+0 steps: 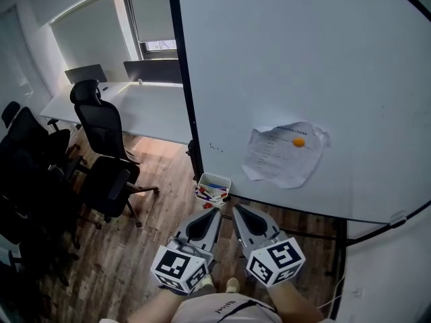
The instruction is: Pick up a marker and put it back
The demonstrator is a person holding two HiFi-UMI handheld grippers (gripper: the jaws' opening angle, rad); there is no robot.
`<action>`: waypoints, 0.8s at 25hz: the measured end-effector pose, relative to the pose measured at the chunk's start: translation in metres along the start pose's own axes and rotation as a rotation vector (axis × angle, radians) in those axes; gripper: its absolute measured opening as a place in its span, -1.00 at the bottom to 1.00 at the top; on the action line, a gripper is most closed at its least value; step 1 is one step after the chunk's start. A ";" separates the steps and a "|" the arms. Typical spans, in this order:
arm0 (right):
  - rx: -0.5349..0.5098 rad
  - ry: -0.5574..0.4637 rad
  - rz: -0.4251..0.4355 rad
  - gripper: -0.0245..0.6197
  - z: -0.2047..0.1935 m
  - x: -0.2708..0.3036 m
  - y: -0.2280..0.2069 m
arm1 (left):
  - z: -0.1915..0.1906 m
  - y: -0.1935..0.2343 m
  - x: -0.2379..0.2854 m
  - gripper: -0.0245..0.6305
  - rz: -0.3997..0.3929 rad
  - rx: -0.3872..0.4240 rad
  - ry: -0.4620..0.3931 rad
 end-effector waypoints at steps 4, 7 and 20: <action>-0.005 0.010 0.001 -0.91 -0.004 -0.002 0.003 | -0.003 -0.001 -0.005 -0.90 0.016 -0.013 -0.004; -0.006 0.015 0.007 -0.91 -0.006 -0.004 0.006 | -0.004 -0.004 -0.006 -0.90 0.018 -0.013 -0.002; -0.012 0.016 0.019 -0.92 -0.006 -0.006 0.006 | -0.006 -0.006 -0.005 -0.90 0.028 -0.005 -0.003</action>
Point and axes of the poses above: the fingertips, and each gripper's own axes: x forward along the fingers, y to its left, z out of its top, the point moved 3 cm from there along -x, backward along the fingers, and after that the axes turned 1 degree about x, right-handed, at the moved point
